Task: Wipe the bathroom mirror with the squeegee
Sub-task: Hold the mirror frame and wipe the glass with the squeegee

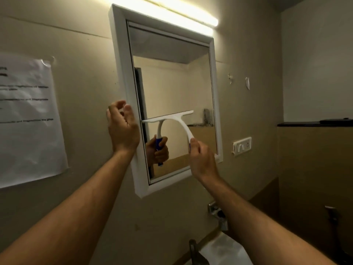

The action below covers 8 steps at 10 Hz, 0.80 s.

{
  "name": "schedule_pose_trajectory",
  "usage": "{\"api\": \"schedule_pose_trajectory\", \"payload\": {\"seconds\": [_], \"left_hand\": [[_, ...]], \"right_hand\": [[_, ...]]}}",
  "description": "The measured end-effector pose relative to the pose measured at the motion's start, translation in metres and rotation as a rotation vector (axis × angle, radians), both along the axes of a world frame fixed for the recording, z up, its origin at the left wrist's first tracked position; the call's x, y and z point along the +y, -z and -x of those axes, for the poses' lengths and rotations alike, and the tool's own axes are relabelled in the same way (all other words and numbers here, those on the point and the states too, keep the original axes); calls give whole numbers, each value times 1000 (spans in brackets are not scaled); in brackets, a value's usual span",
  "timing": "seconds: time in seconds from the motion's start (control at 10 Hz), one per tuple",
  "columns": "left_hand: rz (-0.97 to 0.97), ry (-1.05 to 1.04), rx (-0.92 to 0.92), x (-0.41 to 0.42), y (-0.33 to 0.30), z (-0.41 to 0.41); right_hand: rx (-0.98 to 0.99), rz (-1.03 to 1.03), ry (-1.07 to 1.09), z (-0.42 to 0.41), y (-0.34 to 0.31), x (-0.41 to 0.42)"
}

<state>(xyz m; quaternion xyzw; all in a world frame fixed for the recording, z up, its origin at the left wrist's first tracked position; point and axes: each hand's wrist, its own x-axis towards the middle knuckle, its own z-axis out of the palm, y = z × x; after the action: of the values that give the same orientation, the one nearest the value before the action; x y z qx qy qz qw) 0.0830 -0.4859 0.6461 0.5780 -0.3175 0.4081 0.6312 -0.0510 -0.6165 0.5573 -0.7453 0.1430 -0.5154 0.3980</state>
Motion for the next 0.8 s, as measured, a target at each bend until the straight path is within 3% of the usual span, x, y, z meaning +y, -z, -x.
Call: {"api": "schedule_pose_trajectory", "payload": {"seconds": [0.1, 0.3, 0.6, 0.7, 0.8], "left_hand": [[-11, -30, -24, -3, -56, 1], [80, -9, -71, -15, -131, -11], [164, 2, -121, -37, -129, -47], [-82, -21, 44, -73, -121, -103], [43, 101, 95, -71, -130, -99]], "right_hand": [[-78, -29, 62, -6, -60, -1], [-197, 4, -72, -17, -161, 5], [-269, 36, -91, -47, -69, -6], [-356, 48, -78, -46, -96, -7], [-436, 20, -94, -44, -141, -7]]}}
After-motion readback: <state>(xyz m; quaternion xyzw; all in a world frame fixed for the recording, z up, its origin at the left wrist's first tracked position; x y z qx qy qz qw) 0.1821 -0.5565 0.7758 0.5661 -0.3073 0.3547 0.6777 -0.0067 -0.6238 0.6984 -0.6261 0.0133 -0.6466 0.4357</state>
